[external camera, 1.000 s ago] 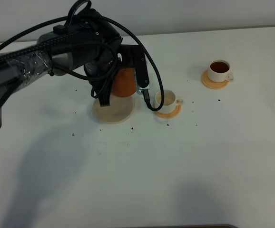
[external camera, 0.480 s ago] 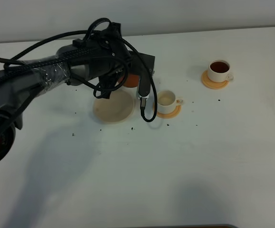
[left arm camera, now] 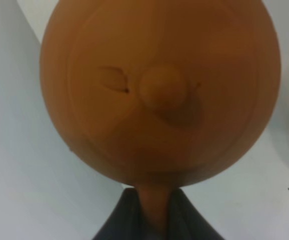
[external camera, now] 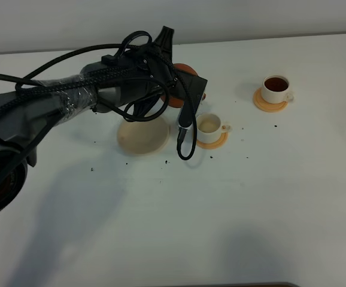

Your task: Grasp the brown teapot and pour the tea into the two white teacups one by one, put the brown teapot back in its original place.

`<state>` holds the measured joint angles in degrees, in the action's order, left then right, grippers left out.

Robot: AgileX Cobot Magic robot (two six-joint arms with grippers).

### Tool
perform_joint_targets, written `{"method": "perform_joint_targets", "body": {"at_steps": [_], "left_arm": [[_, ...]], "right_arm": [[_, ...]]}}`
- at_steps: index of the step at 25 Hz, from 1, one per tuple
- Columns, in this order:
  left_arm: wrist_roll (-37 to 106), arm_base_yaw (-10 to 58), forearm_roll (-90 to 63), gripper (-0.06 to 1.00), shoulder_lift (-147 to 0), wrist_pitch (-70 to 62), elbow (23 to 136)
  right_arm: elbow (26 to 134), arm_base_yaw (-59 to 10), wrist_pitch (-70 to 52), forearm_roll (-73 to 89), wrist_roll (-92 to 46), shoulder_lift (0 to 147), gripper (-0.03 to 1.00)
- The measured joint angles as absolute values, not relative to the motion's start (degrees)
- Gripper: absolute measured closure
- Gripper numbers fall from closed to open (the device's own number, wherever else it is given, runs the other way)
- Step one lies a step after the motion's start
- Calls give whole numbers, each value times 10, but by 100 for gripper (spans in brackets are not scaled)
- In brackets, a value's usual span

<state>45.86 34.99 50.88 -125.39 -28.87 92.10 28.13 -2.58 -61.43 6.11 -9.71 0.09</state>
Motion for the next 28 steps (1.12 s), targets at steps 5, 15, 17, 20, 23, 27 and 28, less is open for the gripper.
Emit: {"method": "perform_joint_targets", "body": {"at_steps": [5,15,17,20,23,27,28], "left_arm": [[465,356,509,83,-1254,-299,921],[477,359,498,83,-1210,-308,864],[477,359,504,83,-1209,-301,859],[478,359,513,83,-1209,-283,857],[479,360,522,83,-1209,-267,855],[497,361,524,83,-1209,-260,855],[505,361,524,83,-1209,-260,855]], "right_arm": [[281,-26,-614,61,-97,1,73],[281,-26,-614,61,-97,1,73],[281,-26,-614,61,-97,1,73],[281,-26,-614,61,-97,1,73],[281,-26,-614,61,-97,1,73],[281,-26,-614,61,-97,1,73],[281,-26,-614,61,-97,1,73]]}}
